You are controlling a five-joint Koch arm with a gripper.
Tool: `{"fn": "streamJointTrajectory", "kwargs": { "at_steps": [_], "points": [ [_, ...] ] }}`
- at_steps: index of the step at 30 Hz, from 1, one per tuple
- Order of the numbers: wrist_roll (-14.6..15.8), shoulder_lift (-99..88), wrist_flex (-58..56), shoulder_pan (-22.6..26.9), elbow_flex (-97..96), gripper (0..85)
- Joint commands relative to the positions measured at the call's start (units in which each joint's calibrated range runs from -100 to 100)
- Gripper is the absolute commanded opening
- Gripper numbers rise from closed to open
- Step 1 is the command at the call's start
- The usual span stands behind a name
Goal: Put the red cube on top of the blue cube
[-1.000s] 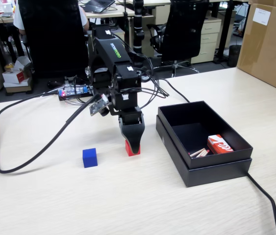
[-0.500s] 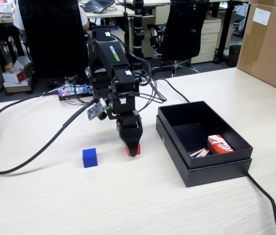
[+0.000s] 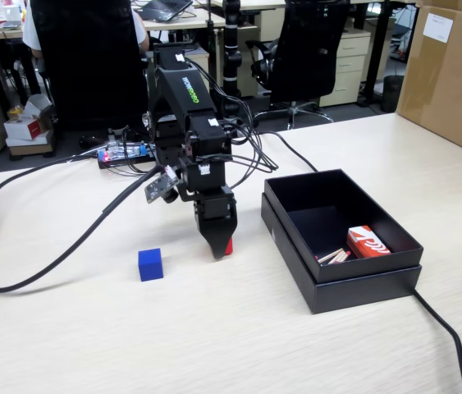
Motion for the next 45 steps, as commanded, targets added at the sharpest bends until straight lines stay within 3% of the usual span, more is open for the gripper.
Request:
{"fn": "streamJointTrajectory", "kwargs": {
  "at_steps": [1,12,23,36,45],
  "points": [
    [-0.49,-2.31,1.15,0.00,4.36,2.5],
    [-0.39,-17.91,0.46,-0.73,-0.08,2.4],
    [-3.52,-30.19,0.46,-4.30,-2.62,2.3],
    [-7.03,-28.36,1.06,-9.57,-0.17,2.4],
    [-6.64,-16.54,1.06,-11.23,7.35,2.4]
  ]
}}
